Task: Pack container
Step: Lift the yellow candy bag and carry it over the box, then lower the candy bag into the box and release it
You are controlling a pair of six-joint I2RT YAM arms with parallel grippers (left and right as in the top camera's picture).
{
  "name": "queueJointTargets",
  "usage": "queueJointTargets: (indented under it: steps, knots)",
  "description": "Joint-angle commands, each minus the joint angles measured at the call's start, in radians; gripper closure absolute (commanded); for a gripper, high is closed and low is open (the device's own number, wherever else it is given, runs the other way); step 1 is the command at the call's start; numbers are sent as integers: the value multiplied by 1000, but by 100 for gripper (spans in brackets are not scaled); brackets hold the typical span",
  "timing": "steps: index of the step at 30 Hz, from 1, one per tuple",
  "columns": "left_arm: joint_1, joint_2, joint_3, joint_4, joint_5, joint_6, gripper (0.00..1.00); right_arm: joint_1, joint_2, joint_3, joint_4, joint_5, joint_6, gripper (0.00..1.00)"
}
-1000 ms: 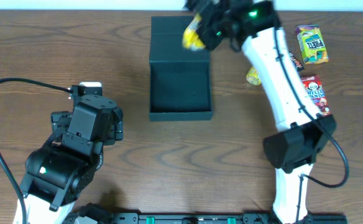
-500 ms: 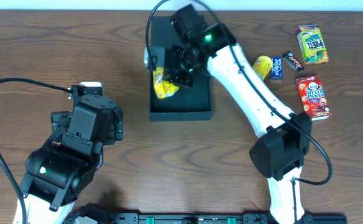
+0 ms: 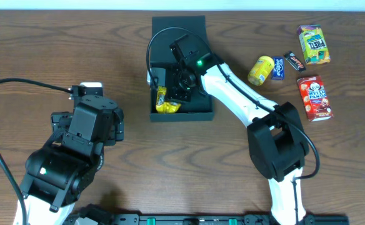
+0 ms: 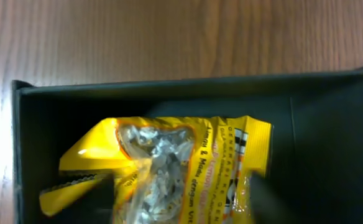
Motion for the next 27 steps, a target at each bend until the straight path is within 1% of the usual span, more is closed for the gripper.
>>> queueJointTargets:
  steps: [1, 5, 6, 7, 8, 9, 10, 11, 13, 16, 20, 23, 27]
  knots:
    - [2, -1, 6, -4, 0, -11, 5, 3, -12, 13, 6, 11, 89, 18]
    - [2, -1, 6, -4, 0, -11, 5, 3, -56, 38, 7, 10, 201, 19]
    - [2, -1, 6, -4, 0, -11, 5, 3, -70, 40, 8, 10, 224, 23]
    - [2, -1, 6, -4, 0, -11, 5, 3, -91, 40, 8, 10, 251, 40]
    - [2, -1, 6, -4, 0, -11, 5, 3, -106, 40, 7, 8, 279, 62]
    - [2, -1, 6, -4, 0, -11, 5, 3, -121, 40, 5, 9, 316, 81]
    - [2, -1, 6, -4, 0, -11, 5, 2, -133, 40, -2, 11, 354, 93]
    - [2, -1, 6, -4, 0, -11, 5, 0, -140, 40, -6, 15, 392, 99]
    - [2, -1, 6, -4, 0, -11, 5, -6, -145, 40, -21, 44, 518, 99]
    - [2, -1, 6, -4, 0, -11, 5, -12, -136, 39, -81, 146, 779, 99]
    - [2, -1, 6, -4, 0, -11, 5, -11, -111, 39, -132, 227, 1007, 99]
    - [2, -1, 6, -4, 0, -11, 5, -11, -69, 39, -168, 237, 1097, 99]
    - [2, -1, 6, -4, 0, -11, 5, -12, -3, 39, -171, 253, 1152, 99]
